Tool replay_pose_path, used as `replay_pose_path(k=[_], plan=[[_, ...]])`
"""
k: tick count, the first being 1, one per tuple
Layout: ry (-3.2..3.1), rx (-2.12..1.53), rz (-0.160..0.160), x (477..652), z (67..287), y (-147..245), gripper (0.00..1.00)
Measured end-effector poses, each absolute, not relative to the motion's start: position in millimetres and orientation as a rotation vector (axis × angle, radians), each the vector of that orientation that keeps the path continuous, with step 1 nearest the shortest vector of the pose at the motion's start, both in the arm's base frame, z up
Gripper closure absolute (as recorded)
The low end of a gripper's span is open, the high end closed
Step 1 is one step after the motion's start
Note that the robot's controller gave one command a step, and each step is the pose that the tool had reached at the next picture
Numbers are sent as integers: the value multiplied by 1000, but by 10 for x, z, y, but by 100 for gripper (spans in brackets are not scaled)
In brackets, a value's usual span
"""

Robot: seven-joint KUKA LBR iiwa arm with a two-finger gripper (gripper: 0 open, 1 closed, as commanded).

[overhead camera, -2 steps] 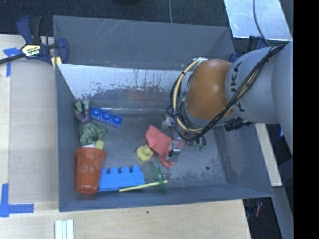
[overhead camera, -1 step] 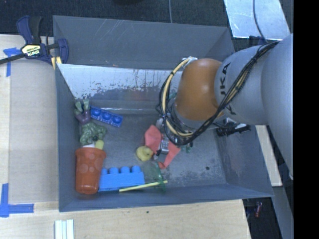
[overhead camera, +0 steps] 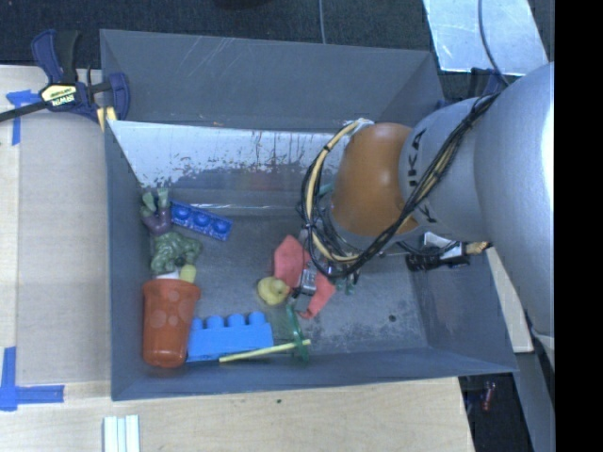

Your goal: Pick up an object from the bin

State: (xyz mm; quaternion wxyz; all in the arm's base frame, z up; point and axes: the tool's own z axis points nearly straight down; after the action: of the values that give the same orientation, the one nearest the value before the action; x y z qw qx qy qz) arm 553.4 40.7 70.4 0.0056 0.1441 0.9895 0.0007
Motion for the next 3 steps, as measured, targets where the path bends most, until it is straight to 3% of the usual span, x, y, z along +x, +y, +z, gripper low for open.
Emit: replay_pose_path(k=[1,3], plan=[[3092,418,7,5477,727,437,100],[3096,418,6,5456,836,434,100]])
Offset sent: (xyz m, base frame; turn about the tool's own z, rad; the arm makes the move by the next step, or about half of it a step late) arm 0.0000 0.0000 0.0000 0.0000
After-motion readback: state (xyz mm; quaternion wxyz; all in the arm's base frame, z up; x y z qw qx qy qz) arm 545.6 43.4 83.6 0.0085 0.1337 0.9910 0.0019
